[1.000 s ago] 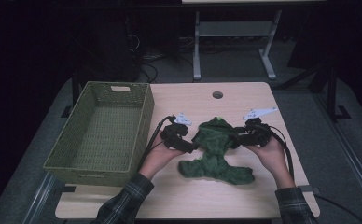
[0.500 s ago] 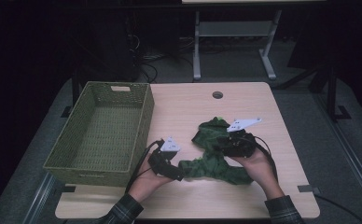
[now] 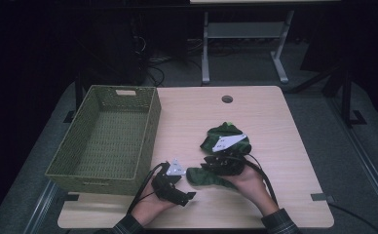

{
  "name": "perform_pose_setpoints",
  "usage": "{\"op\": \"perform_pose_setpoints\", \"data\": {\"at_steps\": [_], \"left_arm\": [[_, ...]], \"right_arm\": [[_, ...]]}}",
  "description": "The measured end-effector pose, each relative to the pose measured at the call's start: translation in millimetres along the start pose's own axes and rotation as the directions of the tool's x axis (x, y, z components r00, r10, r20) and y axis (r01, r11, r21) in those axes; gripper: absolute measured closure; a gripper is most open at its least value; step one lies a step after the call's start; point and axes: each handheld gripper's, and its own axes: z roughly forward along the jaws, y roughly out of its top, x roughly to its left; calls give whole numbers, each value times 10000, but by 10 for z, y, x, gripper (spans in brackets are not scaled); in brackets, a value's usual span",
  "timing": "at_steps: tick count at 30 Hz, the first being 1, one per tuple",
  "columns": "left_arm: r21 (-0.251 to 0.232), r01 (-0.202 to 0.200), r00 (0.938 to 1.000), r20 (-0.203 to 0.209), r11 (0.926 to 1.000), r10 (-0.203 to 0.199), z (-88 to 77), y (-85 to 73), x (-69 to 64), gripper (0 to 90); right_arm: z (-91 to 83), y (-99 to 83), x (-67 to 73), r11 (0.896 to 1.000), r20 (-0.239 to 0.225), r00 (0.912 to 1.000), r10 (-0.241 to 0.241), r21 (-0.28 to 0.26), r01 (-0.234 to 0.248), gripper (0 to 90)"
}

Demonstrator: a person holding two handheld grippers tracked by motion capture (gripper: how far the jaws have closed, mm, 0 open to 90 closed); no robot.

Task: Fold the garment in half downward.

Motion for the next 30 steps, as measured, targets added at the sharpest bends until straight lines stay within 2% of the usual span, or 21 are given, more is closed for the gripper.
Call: {"op": "perform_pose_setpoints", "data": {"at_steps": [2, 4, 6, 7, 10, 13, 18, 22, 26, 28, 30], "left_arm": [[148, -42, 10000, -17, 9999, 42, 20, -34, -2, 128], [248, -118, 9999, -68, 9996, 120, 32, -56, 2, 128], [156, -239, 9996, -174, 9996, 242, 36, -86, 3, 127], [1, -472, 9984, -310, 9989, 472, 39, -117, -4, 128], [-278, -711, 9964, -491, 9971, 697, 48, -164, -19, 129], [-674, -793, 9961, -450, 9946, 764, 50, -210, -4, 128], [-947, -820, 9962, -377, 9921, 787, 63, -230, 7, 127], [-950, -916, 9953, -386, 9913, 883, 63, -229, 14, 127], [-945, -921, 9953, -385, 9913, 888, 63, -229, 14, 127], [-948, -922, 9953, -387, 9912, 889, 63, -230, 14, 127], [-952, -918, 9953, -383, 9912, 885, 63, -229, 14, 126]], "right_arm": [[105, 9, 106, 9995, -219, 9995, -232, 228, 237, 705], [128, 12, 135, 9994, -292, 9994, -204, 269, 212, 707], [221, 20, 220, 9980, -508, 9979, -409, 461, 433, 712], [251, 22, 251, 9977, -545, 9975, -451, 473, 477, 712], [314, 17, 287, 9954, -613, 9958, -680, 636, 719, 712], [441, -12, 334, 9919, -518, 9954, -801, 945, 847, 708], [581, -69, 379, 9848, -167, 9939, -1087, 1341, 1099, 703], [592, -101, 422, 9818, 211, 9898, -1408, 1318, 1368, 738], [587, -135, 467, 9807, 658, 9848, -1607, 1232, 1518, 825], [586, -133, 472, 9789, 668, 9828, -1723, 1231, 1633, 846], [576, -131, 461, 9814, 477, 9864, -1572, 1192, 1506, 852]]}}
